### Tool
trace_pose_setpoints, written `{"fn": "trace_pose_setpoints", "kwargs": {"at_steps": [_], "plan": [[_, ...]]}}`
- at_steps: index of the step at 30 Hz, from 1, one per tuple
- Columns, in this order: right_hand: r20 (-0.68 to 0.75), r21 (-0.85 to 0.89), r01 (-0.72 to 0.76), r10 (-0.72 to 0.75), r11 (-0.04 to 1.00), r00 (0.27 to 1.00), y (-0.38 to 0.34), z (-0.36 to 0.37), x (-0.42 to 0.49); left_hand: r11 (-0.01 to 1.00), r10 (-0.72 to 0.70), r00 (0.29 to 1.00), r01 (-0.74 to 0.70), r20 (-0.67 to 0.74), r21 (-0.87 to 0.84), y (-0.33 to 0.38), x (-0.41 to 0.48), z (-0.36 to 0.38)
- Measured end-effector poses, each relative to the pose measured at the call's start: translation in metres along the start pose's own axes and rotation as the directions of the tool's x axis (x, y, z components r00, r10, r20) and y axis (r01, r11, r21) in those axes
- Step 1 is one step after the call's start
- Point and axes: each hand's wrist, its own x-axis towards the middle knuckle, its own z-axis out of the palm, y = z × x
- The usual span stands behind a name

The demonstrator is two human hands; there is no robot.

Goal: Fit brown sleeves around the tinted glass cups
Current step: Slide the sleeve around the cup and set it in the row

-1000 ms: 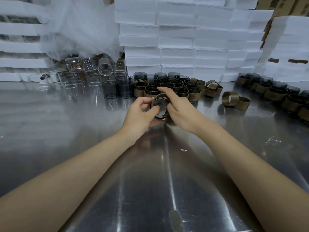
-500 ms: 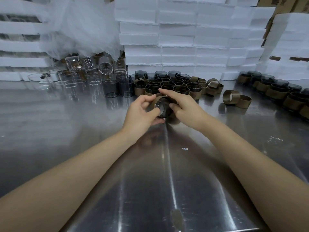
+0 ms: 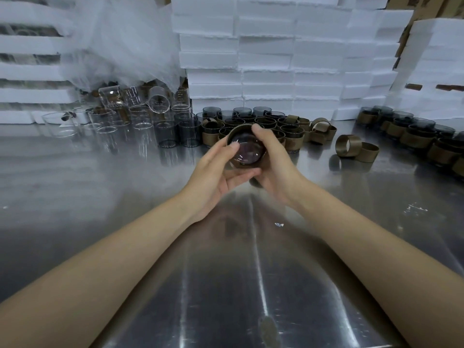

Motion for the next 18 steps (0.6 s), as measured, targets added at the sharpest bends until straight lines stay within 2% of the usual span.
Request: {"fn": "trace_pose_setpoints", "kwargs": {"at_steps": [2, 3, 6, 9, 14, 18], "plan": [[0.044, 0.198, -0.043, 0.035, 0.979, 0.998, 0.003, -0.002, -0.002, 0.999, -0.046, 0.999, 0.046, 0.008, 0.005, 0.003, 0.001, -0.003], [0.045, 0.238, -0.053, 0.044, 0.970, 0.998, 0.004, -0.003, -0.002, 0.997, -0.072, 0.997, 0.072, -0.013, 0.020, 0.005, 0.001, -0.005], [0.055, 0.274, -0.089, 0.077, 0.958, 0.995, 0.010, -0.005, 0.000, 0.984, -0.130, 0.988, 0.138, -0.084, 0.109, 0.007, 0.002, -0.007], [0.077, 0.293, -0.094, 0.075, 0.951, 0.994, 0.012, -0.006, 0.001, 0.975, -0.135, 0.986, 0.149, -0.096, 0.164, 0.005, 0.003, -0.006], [0.070, 0.292, -0.134, 0.119, 0.947, 0.990, 0.011, -0.006, 0.002, 0.964, -0.216, 0.972, 0.227, -0.090, 0.141, 0.009, 0.003, -0.006], [-0.027, 0.428, -0.194, 0.227, 0.883, 0.974, 0.013, -0.004, 0.006, 0.960, -0.263, 0.959, 0.272, -0.107, 0.074, 0.011, 0.005, -0.008]]}}
